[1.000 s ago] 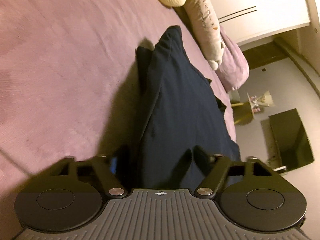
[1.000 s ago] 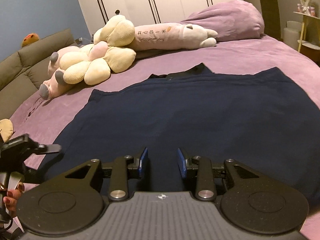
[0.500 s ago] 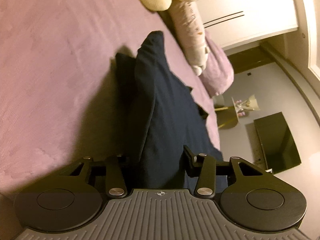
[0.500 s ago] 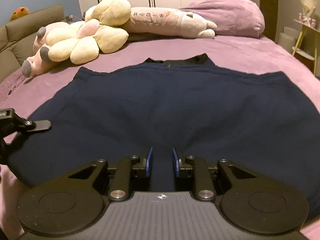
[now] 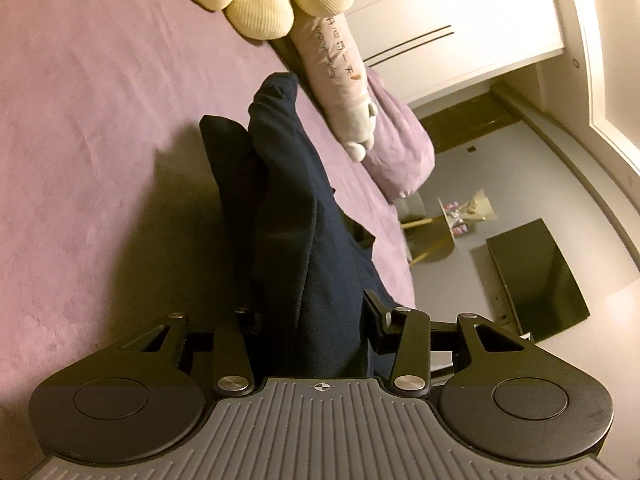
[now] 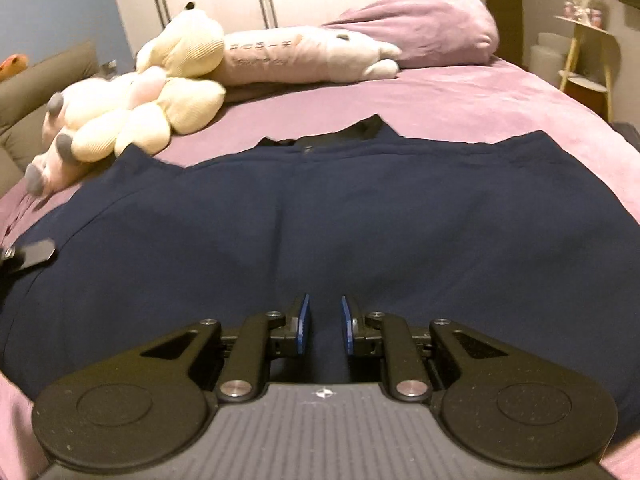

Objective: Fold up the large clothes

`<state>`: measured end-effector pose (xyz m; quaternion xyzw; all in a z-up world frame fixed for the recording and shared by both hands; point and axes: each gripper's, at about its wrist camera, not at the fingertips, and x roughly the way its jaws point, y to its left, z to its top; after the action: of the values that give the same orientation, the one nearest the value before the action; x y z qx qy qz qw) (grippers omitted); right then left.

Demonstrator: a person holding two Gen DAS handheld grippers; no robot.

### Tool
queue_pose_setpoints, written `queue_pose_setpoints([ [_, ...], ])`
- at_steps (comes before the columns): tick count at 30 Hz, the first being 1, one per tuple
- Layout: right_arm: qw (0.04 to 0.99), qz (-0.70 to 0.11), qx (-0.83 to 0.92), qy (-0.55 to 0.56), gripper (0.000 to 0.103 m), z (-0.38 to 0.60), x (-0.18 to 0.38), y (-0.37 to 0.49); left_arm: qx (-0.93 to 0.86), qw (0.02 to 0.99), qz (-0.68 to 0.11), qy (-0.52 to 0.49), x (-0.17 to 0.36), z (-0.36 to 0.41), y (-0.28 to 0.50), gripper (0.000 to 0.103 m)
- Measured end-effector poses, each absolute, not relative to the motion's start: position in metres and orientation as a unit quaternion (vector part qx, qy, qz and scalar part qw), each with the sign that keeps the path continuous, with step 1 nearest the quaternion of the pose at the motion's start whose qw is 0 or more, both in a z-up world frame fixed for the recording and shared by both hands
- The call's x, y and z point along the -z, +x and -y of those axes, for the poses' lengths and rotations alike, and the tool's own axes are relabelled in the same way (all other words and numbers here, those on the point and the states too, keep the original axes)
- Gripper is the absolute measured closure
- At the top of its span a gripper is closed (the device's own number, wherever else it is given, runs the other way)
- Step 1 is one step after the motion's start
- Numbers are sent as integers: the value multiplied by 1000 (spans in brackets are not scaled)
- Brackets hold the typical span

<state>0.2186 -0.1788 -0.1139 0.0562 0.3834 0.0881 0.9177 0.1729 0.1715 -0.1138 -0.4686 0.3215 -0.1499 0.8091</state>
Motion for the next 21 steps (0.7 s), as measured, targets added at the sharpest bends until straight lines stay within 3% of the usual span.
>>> queue_pose_setpoints([
  [13, 925, -374, -61, 37, 88, 188, 120, 217, 183, 823, -301, -446, 72, -146, 182, 58],
  [21, 907, -396, -82, 117, 88, 213, 141, 225, 233, 845, -285, -388, 28, -78, 202, 60],
])
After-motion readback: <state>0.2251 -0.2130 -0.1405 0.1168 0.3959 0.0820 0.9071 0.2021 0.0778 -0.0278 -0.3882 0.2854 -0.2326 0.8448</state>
